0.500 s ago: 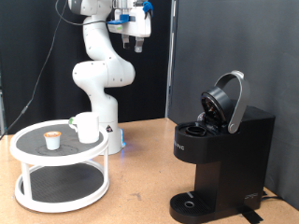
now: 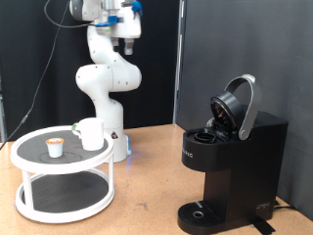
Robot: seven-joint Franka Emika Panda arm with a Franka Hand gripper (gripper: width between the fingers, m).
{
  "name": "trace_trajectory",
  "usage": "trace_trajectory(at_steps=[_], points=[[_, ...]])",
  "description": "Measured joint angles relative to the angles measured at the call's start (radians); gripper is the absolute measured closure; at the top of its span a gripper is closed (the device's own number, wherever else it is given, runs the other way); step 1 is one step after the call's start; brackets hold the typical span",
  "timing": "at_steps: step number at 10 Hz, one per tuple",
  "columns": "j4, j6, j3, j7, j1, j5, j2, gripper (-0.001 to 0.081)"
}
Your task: Make a cup of coffee with the keurig machine
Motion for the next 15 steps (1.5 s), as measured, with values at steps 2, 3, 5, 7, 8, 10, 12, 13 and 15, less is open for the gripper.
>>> trace_trajectory(at_steps=[2, 3, 5, 7, 8, 10, 12, 13, 15], points=[[-0.015, 0.0, -0.009, -0.011, -0.011, -0.006, -0.018, 0.0071], [-0.017, 0.014, -0.015, -0.011, -0.013, -0.006, -0.018, 0.0071], [-0.028, 0.032, -0.052, -0.003, -0.051, -0.023, -0.015, 0.0071], [-0.032, 0.032, -0.091, 0.001, -0.109, -0.067, 0.003, 0.0071], [-0.032, 0.036, -0.111, -0.006, -0.132, -0.091, 0.012, 0.0071], [-0.031, 0.063, -0.165, -0.048, -0.153, -0.141, 0.034, 0.0071], [-0.021, 0.079, -0.224, -0.105, -0.161, -0.185, 0.061, 0.0071], [-0.012, 0.087, -0.254, -0.138, -0.163, -0.205, 0.078, 0.0071], [-0.005, 0.096, -0.27, -0.161, -0.163, -0.209, 0.094, 0.0071]])
